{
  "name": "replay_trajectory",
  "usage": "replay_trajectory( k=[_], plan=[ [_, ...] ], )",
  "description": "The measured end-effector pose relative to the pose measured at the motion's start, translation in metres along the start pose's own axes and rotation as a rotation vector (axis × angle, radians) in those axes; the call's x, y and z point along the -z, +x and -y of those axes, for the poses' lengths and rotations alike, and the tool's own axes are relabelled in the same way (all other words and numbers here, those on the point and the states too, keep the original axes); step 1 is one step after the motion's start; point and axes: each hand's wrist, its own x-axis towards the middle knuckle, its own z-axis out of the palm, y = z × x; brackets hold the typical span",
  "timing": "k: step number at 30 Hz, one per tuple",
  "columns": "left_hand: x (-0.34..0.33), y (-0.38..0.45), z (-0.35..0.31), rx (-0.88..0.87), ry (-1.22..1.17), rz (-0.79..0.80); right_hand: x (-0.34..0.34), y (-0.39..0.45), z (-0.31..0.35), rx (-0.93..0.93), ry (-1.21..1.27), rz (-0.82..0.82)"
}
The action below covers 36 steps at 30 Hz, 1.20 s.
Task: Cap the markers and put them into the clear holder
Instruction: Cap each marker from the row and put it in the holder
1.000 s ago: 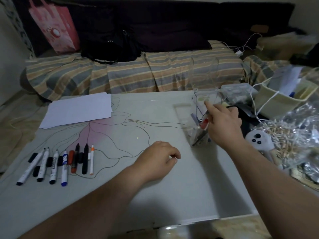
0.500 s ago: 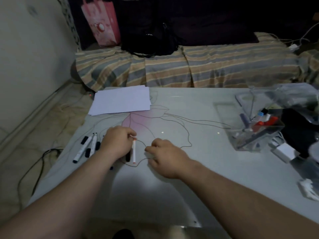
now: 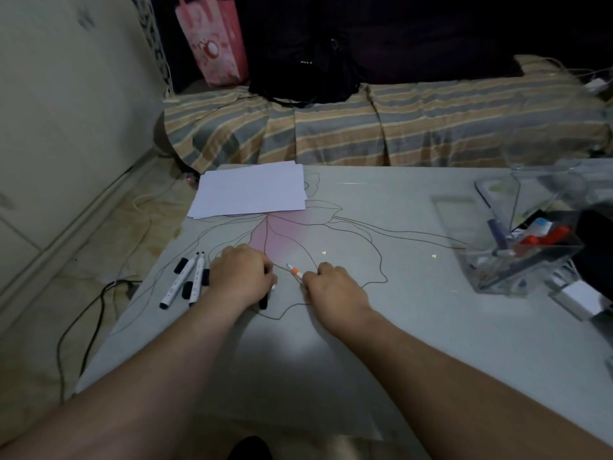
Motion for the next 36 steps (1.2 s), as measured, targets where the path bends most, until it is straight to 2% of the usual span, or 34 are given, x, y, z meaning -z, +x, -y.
replay_trajectory(
  k=[3,8,14,16,19,22,24,29,36],
  plan=[
    [0.000,-0.003,-0.007,-0.015,0.069,0.018,0.009,-0.004,-0.013,-0.062,0.007,0.010],
    [-0.003,-0.006,-0.024,-0.054,0.053,0.071,0.024,-0.014,-0.040,-0.200,0.043,0.071],
    [-0.006,-0.014,-0.054,-0.163,-0.229,0.226,0.041,-0.027,-0.078,-0.319,0.122,0.137],
    [0.000,-0.018,-0.065,-0.202,-0.383,0.181,0.050,-0.030,-0.090,-0.343,0.197,0.074],
    [0.017,-0.023,-0.083,-0.231,-0.593,0.086,0.068,-0.036,-0.107,-0.332,0.290,-0.161],
    [0.024,-0.025,-0.094,-0.226,-0.810,0.065,0.091,-0.048,-0.115,-0.233,0.288,-0.367],
    [0.023,-0.023,-0.098,-0.191,-0.892,0.032,0.099,-0.056,-0.118,-0.121,0.202,-0.441],
    [0.024,-0.023,-0.113,-0.172,-0.965,0.006,0.104,-0.064,-0.113,0.006,-0.007,-0.523],
    [0.026,-0.029,-0.128,-0.234,-0.934,-0.025,0.097,-0.061,-0.111,0.003,-0.082,-0.512]
  ],
)
